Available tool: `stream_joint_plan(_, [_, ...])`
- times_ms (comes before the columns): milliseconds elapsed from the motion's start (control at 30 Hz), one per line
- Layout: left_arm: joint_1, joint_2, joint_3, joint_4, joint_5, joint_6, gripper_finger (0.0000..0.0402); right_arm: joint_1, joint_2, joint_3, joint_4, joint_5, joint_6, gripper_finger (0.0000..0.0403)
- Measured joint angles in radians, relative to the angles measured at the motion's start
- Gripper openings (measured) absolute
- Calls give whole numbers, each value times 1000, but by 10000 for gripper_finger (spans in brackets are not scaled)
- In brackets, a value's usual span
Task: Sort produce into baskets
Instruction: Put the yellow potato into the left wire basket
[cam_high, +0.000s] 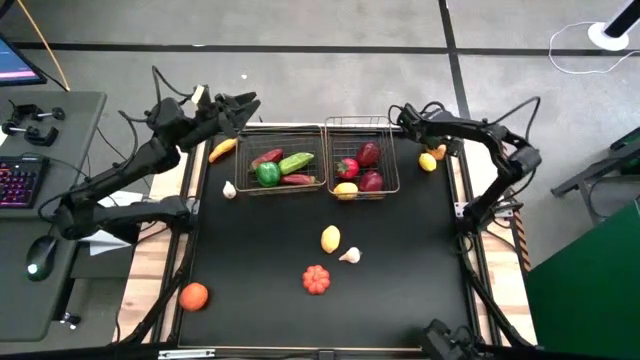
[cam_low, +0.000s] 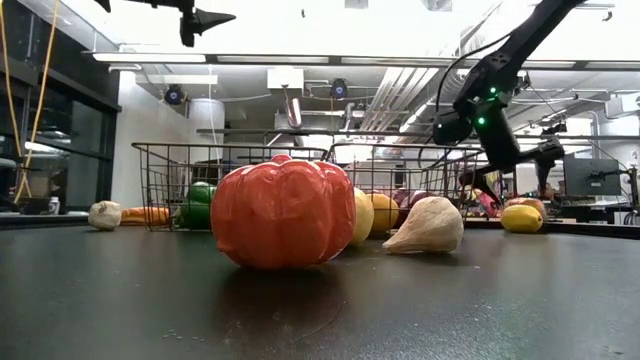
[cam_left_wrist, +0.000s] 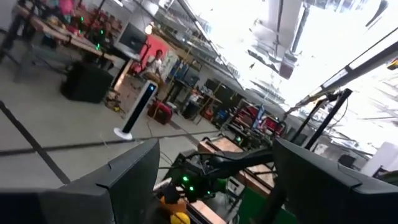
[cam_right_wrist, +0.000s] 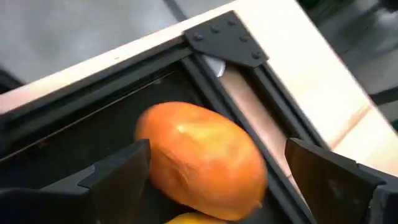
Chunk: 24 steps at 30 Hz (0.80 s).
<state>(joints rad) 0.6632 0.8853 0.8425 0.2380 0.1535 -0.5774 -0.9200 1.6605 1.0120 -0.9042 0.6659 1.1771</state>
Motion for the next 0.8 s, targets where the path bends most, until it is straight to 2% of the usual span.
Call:
stream_joint_plan(167, [43,21,0,-1,78,-23,298,-8,75,27,-21,-4,29,365])
stream_joint_plan(300, [70,26,0,-2,109,-22,298,-23,119,29,18,-130,-76,365])
stream_joint_plan(400, [85,26,0,0,109,-22,298,-22,138,26,11,-183,-141,365])
stream_joint_plan(533, [102,26,0,0,110,-22,298,-15,136,27,16,-193,-226,365])
stream_joint_plan(700, [111,26,0,0,108,-22,298,-8,92,27,28,-184,-237,365])
stream_joint_plan(800, [111,26,0,-1,107,-22,298,-25,78,27,70,-197,-296,365])
